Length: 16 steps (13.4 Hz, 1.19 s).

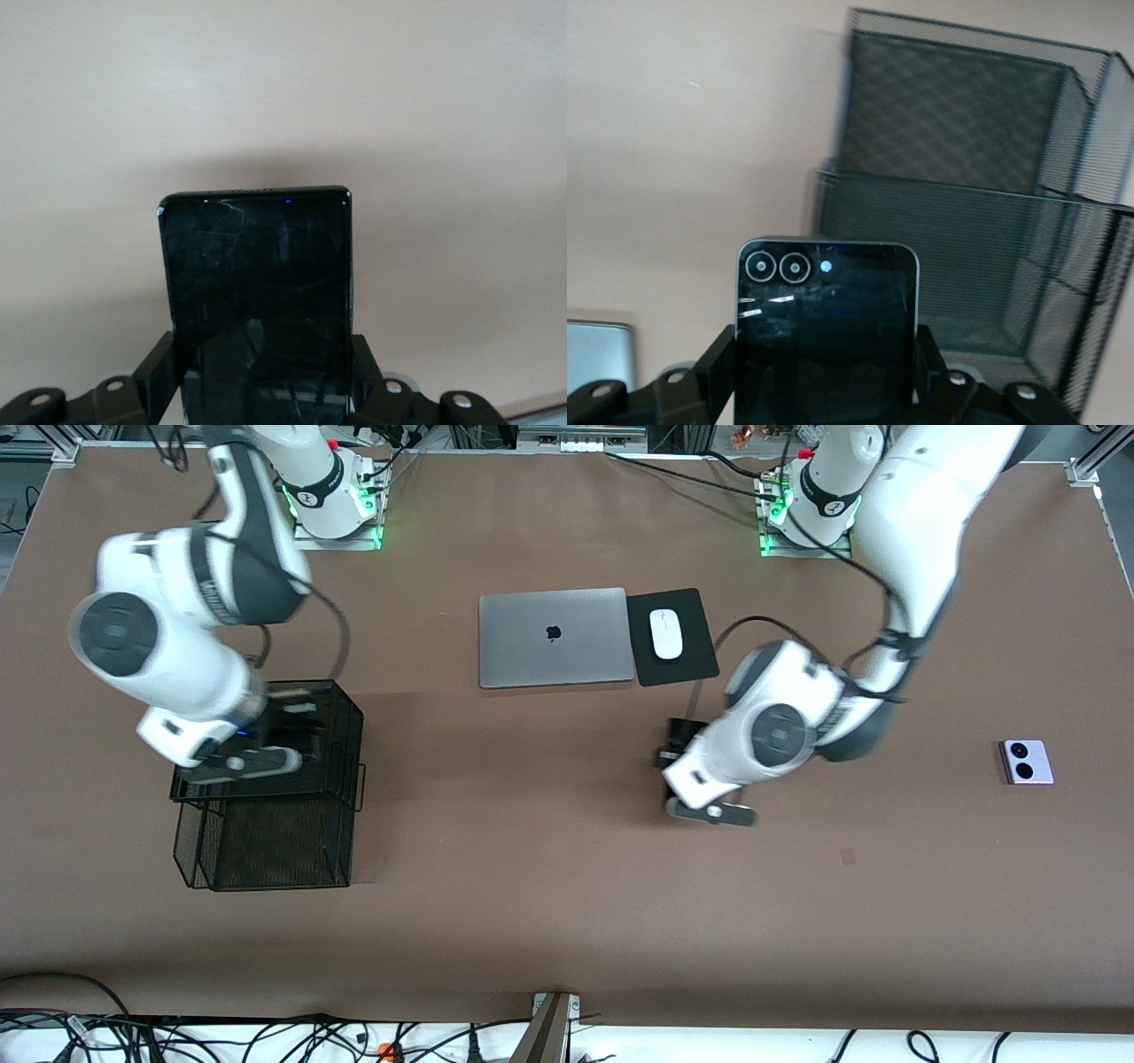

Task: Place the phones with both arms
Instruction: 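Lower the flip phone into the basket while the left gripper carries the tall phone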

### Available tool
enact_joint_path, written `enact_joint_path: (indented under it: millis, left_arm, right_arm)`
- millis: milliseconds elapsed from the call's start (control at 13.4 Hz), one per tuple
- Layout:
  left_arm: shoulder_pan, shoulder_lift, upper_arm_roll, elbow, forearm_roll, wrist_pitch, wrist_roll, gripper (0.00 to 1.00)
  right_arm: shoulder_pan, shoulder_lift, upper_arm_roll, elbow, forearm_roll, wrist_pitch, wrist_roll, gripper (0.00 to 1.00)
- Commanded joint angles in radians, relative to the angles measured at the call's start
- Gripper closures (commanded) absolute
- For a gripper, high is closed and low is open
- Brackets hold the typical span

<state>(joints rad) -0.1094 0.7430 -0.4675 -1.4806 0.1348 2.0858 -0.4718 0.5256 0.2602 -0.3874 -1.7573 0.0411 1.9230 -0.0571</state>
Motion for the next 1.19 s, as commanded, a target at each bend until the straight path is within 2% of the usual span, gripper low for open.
enact_joint_path:
  millis: [0, 149, 298, 521, 745, 819, 894, 968, 1043, 1117]
  left_arm:
    - [-0.107, 0.094, 0.012, 0.029, 0.019, 0.17, -0.115, 0.69]
    - [-0.182, 0.128, 0.059, 0.029, 0.02, 0.27, -0.19, 0.71]
    - [-0.257, 0.136, 0.122, 0.031, 0.012, 0.275, -0.214, 0.71]
    - [-0.303, 0.162, 0.127, 0.037, 0.019, 0.301, -0.277, 0.71]
    - [-0.306, 0.164, 0.132, 0.052, 0.016, 0.303, -0.278, 0.67]
    - [-0.306, 0.164, 0.132, 0.051, 0.02, 0.303, -0.277, 0.52]
    - [-0.305, 0.164, 0.132, 0.051, 0.022, 0.303, -0.265, 0.01]
    - [-0.299, 0.156, 0.133, 0.052, 0.023, 0.301, -0.264, 0.0]
    - [-0.291, 0.147, 0.135, 0.051, 0.023, 0.297, -0.266, 0.0]
    - [-0.27, 0.129, 0.145, 0.049, 0.023, 0.283, -0.268, 0.0]
  right_arm:
    - [0.014, -0.09, -0.112, -0.229, 0.011, 0.17, -0.16, 1.0]
    - [0.013, -0.072, -0.175, -0.27, 0.013, 0.247, -0.243, 1.0]
    - [0.007, -0.052, -0.194, -0.275, 0.013, 0.254, -0.25, 1.0]
    - [-0.012, -0.004, -0.194, -0.274, 0.016, 0.275, -0.259, 1.0]
    - [-0.032, 0.036, -0.194, -0.266, 0.066, 0.288, -0.296, 1.0]
    - [-0.039, 0.045, -0.194, -0.265, 0.081, 0.288, -0.312, 1.0]
    - [-0.041, 0.054, -0.195, -0.258, 0.092, 0.283, -0.313, 1.0]
    - [-0.041, 0.066, -0.195, -0.24, 0.1, 0.274, -0.311, 0.47]
    - [-0.05, 0.071, -0.2, -0.228, 0.102, 0.274, -0.314, 0.0]
    - [-0.052, 0.07, -0.203, -0.216, 0.102, 0.272, -0.313, 0.0]
